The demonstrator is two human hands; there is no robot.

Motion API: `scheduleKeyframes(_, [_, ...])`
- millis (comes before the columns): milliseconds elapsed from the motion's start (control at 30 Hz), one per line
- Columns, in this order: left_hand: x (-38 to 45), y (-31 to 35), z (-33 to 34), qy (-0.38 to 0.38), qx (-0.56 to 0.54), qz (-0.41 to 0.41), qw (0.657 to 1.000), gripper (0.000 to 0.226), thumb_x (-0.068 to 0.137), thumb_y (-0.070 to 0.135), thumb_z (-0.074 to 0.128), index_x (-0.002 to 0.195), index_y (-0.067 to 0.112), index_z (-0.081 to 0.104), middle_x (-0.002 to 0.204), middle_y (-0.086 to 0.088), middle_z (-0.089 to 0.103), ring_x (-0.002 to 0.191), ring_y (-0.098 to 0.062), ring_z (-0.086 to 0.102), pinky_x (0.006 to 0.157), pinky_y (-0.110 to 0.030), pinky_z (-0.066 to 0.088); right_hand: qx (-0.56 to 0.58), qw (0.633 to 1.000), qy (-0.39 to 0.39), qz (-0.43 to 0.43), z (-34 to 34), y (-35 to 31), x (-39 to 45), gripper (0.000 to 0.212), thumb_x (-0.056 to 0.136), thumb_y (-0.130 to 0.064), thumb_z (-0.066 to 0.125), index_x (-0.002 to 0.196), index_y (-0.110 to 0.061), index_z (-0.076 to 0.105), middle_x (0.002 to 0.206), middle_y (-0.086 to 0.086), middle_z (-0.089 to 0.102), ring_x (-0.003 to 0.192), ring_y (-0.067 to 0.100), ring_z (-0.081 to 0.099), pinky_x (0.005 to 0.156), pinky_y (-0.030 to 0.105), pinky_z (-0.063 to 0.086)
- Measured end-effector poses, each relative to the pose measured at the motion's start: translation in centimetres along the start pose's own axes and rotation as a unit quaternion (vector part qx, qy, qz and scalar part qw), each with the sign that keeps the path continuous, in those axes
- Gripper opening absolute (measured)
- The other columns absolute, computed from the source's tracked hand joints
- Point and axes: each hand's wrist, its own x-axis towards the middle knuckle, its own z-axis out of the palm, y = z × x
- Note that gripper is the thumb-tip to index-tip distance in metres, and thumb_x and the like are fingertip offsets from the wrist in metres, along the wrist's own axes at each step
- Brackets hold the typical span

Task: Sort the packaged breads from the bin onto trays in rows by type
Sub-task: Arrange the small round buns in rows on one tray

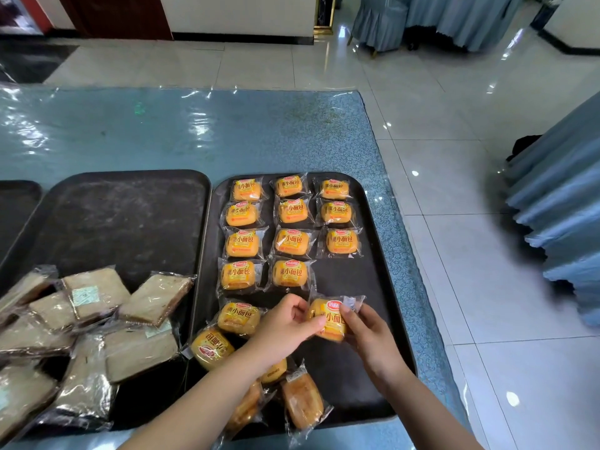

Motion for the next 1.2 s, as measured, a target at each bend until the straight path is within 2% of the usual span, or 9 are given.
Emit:
scheduleKeyframes(200, [0.1,0.1,-0.7,-0.003,0.120,0.057,0.991,0.034,0.092,0.042,0.060,0.121,0.032,0.046,0.100,0.016,0.063,0.097,0.004,0.058,0.086,-0.023,0.049,-0.066,0.990,0.123,-0.012,-1.1,-0.8,3.7,0.017,0.095,-0.015,0.059,0.105,-0.004,0.067,0.096,0.010,0.072,0.084,0.014,0.069,0.067,0.021,0.055])
scheduleKeyframes(300, [0.1,-0.3,-1.3,-0.003,0.146,0.074,0.987,0.026,0.096,0.032,0.053,0.121,0.032,0.048,0.101,0.015,0.064,0.098,0.002,0.058,0.088,-0.025,0.050,-0.285,0.939,0.191,-0.028,-2.8,-1.2,7.0,0.022,0.092,-0.030,0.062,0.093,-0.009,0.066,0.089,0.008,0.071,0.085,0.021,0.066,0.075,0.032,0.051])
scheduleKeyframes(367, [0.2,-0.8,-1.6,-0.001,0.161,0.089,0.983,0.024,0.096,0.028,0.052,0.119,0.033,0.049,0.100,0.016,0.064,0.097,0.001,0.058,0.087,-0.027,0.051,-0.350,0.916,0.196,-0.025,-3.4,-1.1,8.6,0.029,0.090,-0.039,0.062,0.088,-0.010,0.061,0.084,0.009,0.068,0.087,0.030,0.065,0.076,0.038,0.050])
scheduleKeyframes(533, [0.0,-1.8,-2.4,0.023,0.206,0.129,0.970,0.023,0.097,0.027,0.051,0.120,0.031,0.052,0.100,0.019,0.062,0.096,0.002,0.057,0.085,-0.023,0.050,-0.421,0.886,0.185,-0.054,-3.1,-1.4,9.0,0.062,0.089,-0.035,0.065,0.138,-0.009,0.040,0.123,0.015,0.059,0.114,0.034,0.056,0.093,0.040,0.044])
scheduleKeyframes(633, [0.1,-1.9,-2.8,0.029,0.201,0.131,0.970,0.022,0.097,0.027,0.051,0.119,0.030,0.053,0.100,0.019,0.062,0.096,0.001,0.057,0.086,-0.022,0.049,-0.548,0.798,0.207,-0.140,-3.0,-0.8,7.5,0.068,0.086,-0.032,0.065,0.144,-0.012,0.036,0.139,0.015,0.047,0.124,0.038,0.045,0.100,0.048,0.039])
scheduleKeyframes(767, [0.2,-2.2,-3.0,0.041,0.196,0.137,0.970,0.022,0.097,0.025,0.051,0.118,0.028,0.053,0.097,0.018,0.063,0.096,0.001,0.056,0.087,-0.026,0.049,-0.636,0.722,0.115,-0.248,-3.3,1.6,5.3,0.056,0.093,-0.037,0.049,0.145,-0.021,0.040,0.152,0.007,0.038,0.135,0.032,0.039,0.108,0.047,0.038])
scheduleKeyframes(867, [0.0,-2.4,-3.2,0.053,0.191,0.130,0.972,0.022,0.097,0.026,0.051,0.118,0.030,0.053,0.097,0.019,0.062,0.096,0.002,0.056,0.088,-0.026,0.049,-0.683,0.682,0.053,-0.254,-3.2,3.5,4.4,0.064,0.093,-0.045,0.038,0.151,-0.018,0.030,0.159,0.005,0.024,0.146,0.026,0.022,0.116,0.041,0.025])
scheduleKeyframes(1067, [-1.2,-2.9,-4.2,0.091,0.180,0.112,0.973,0.018,0.098,0.029,0.050,0.115,0.036,0.052,0.096,0.023,0.060,0.086,0.002,0.059,0.075,-0.021,0.050,-0.708,0.668,0.043,-0.227,-2.9,3.4,6.2,0.068,0.094,-0.050,0.030,0.154,-0.020,0.019,0.162,0.003,0.011,0.149,0.023,0.005,0.119,0.033,0.005])
scheduleKeyframes(1200, [-2.2,-3.3,-5.8,0.132,0.151,0.091,0.976,0.017,0.097,0.029,0.053,0.110,0.040,0.054,0.096,0.022,0.062,0.088,0.005,0.058,0.077,-0.021,0.048,-0.711,0.666,0.026,-0.222,-3.3,3.0,6.5,0.068,0.092,-0.052,0.029,0.153,-0.022,0.023,0.162,0.001,0.010,0.149,0.022,0.010,0.119,0.032,0.007])
